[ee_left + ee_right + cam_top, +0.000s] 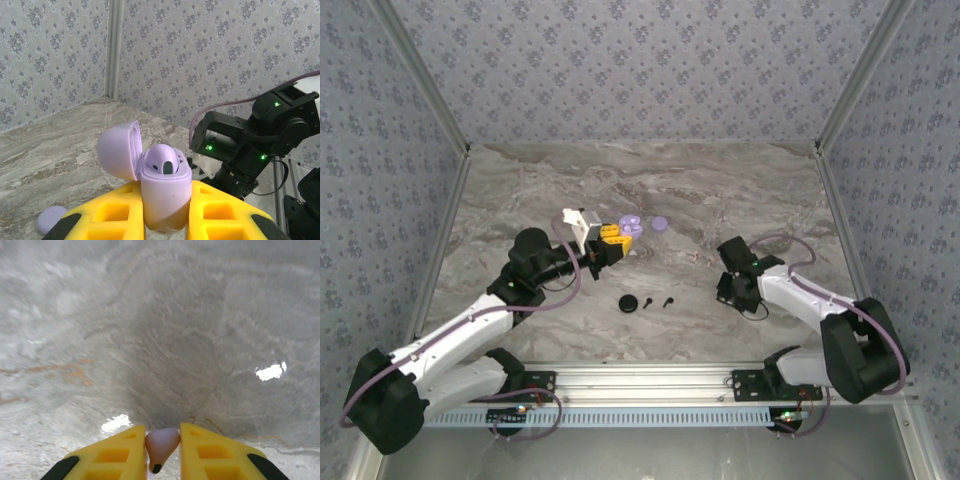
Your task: Insert the wireless bluetooth earbuds into the charging case
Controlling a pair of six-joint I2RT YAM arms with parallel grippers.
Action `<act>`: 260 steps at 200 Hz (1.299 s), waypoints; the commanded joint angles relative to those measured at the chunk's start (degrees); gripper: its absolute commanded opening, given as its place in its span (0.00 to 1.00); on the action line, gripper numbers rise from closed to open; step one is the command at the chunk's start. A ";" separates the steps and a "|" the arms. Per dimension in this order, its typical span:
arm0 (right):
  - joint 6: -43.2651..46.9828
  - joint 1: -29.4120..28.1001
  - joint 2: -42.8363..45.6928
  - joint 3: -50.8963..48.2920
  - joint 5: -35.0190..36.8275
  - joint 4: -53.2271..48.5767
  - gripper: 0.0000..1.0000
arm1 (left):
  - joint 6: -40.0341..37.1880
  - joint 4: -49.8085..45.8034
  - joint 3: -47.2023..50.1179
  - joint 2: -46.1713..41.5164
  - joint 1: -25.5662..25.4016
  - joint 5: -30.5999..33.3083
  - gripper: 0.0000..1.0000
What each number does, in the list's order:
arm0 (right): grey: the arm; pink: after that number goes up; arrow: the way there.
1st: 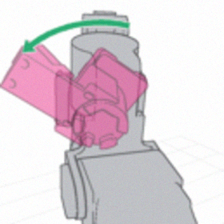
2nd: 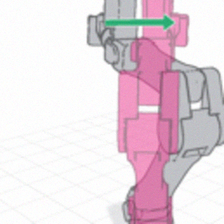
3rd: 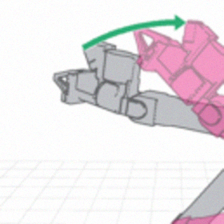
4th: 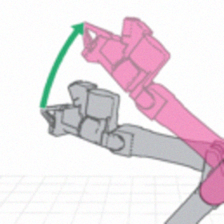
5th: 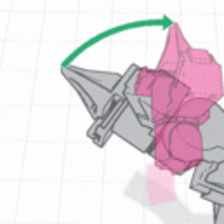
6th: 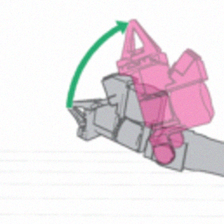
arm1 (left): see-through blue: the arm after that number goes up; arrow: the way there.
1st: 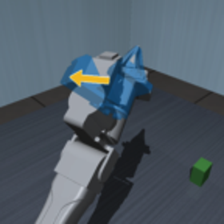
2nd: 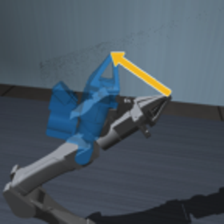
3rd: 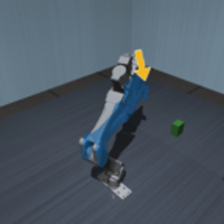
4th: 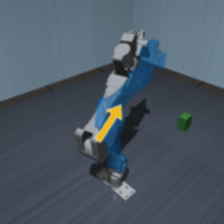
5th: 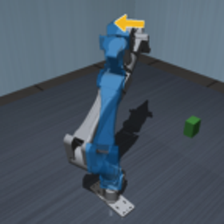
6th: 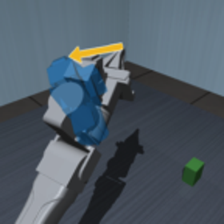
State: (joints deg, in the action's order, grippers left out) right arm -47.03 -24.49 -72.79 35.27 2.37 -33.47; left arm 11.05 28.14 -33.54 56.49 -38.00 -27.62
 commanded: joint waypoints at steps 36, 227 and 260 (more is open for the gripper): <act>5.69 -4.32 13.05 10.26 5.19 -5.37 0.22 | 2.96 5.76 -0.99 4.67 -0.71 -1.95 0.00; 8.28 -24.29 6.31 35.57 11.65 -1.27 0.22 | 3.54 10.44 -5.31 15.87 -6.90 -1.73 0.00; 8.61 -24.85 5.47 36.14 11.95 -1.19 0.22 | 3.55 10.27 -5.26 15.84 -6.94 -1.88 0.00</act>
State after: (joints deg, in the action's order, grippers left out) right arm -38.50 -48.73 -66.74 69.04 12.49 -35.59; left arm 14.09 36.12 -36.71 72.23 -44.56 -28.05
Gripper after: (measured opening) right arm 0.226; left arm 0.178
